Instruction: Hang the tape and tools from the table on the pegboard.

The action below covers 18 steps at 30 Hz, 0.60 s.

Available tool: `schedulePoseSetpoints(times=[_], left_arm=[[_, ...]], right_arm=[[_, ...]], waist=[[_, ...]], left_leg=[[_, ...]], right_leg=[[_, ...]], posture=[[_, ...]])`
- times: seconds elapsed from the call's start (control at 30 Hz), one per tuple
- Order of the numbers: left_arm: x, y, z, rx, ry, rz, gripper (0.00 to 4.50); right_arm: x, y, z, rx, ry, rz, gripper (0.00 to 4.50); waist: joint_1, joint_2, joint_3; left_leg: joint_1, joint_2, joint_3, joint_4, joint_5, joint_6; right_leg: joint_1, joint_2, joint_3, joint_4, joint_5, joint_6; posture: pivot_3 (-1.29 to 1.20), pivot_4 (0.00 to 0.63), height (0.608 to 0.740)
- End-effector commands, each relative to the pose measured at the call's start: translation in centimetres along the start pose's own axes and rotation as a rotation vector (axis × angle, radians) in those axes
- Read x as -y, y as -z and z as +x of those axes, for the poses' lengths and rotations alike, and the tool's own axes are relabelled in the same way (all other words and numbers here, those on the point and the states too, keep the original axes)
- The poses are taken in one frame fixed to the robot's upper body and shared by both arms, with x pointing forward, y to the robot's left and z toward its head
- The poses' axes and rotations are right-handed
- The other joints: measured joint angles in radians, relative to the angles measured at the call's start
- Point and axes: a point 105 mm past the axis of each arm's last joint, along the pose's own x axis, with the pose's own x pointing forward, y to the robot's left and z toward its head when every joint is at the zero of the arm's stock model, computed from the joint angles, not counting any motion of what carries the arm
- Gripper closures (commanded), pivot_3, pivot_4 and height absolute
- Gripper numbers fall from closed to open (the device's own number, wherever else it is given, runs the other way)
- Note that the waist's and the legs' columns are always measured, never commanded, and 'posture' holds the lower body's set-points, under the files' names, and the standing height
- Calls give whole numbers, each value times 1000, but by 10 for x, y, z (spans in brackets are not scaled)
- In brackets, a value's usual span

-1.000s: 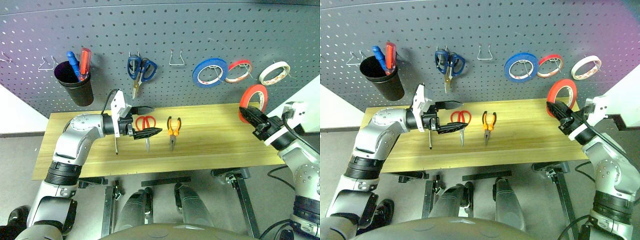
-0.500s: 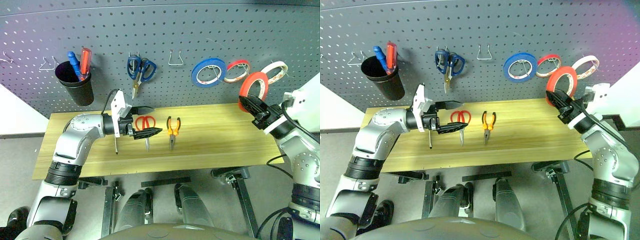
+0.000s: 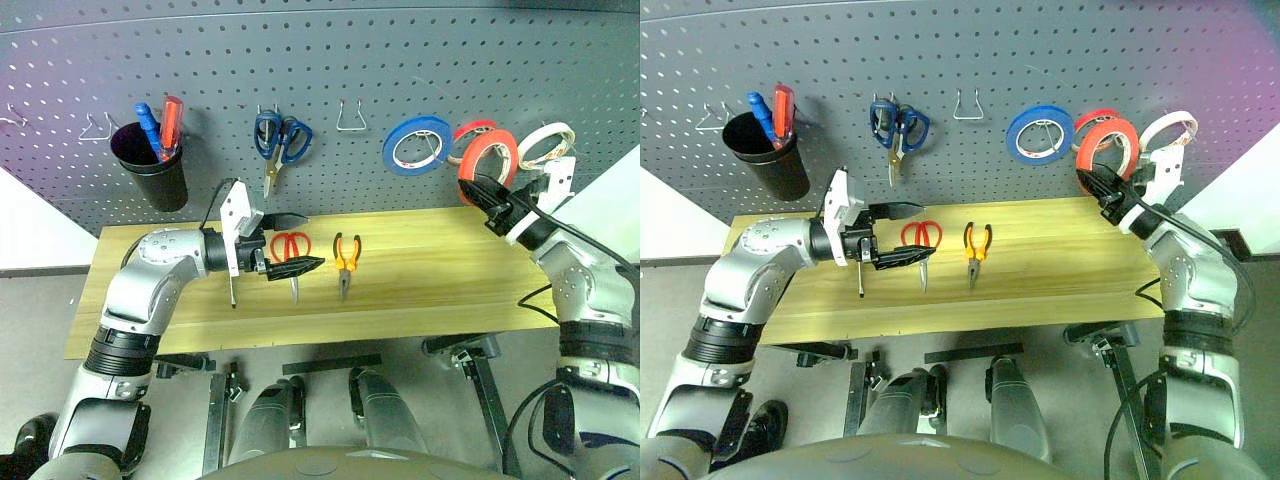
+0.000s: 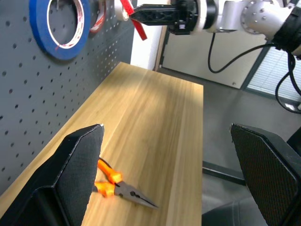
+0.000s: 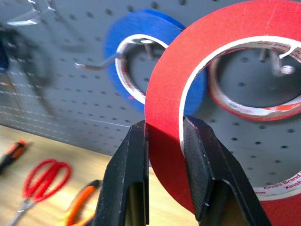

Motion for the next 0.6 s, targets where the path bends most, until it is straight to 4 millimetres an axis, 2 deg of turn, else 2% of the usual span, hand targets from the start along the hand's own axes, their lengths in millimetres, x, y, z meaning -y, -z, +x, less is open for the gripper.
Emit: schedulePoseSetpoints(times=[0.03, 0.07, 0.3, 0.37, 0.6], left_arm=[[3, -11, -4, 22, -2, 37, 0], [3, -11, -4, 23, -4, 35, 0], [5, -10, -6, 19, -12, 31, 0], [5, -9, -7, 19, -14, 29, 0], [4, -7, -10, 13, -22, 27, 0]], right_arm=[[10, 11, 4, -50, 15, -41, 3820], [9, 14, 6, -59, 6, -46, 3102], [9, 20, 7, -67, -18, -29, 804], [3, 27, 5, -90, -46, -35, 121], [-31, 49, -7, -130, -127, 36, 20]], waist=[[1, 0, 0], [1, 0, 0], [2, 0, 0], [1, 0, 0], [3, 0, 0]], left_leg=[[0, 0, 0, 0, 0, 0], [0, 0, 0, 0, 0, 0], [0, 0, 0, 0, 0, 0], [0, 0, 0, 0, 0, 0], [0, 0, 0, 0, 0, 0]], right_leg=[[0, 0, 0, 0, 0, 0], [0, 0, 0, 0, 0, 0], [0, 0, 0, 0, 0, 0], [0, 0, 0, 0, 0, 0], [0, 0, 0, 1, 0, 0]], posture=[[-123, 215, 740], [-121, 216, 740], [-115, 221, 740], [-116, 223, 740], [-118, 223, 740]])
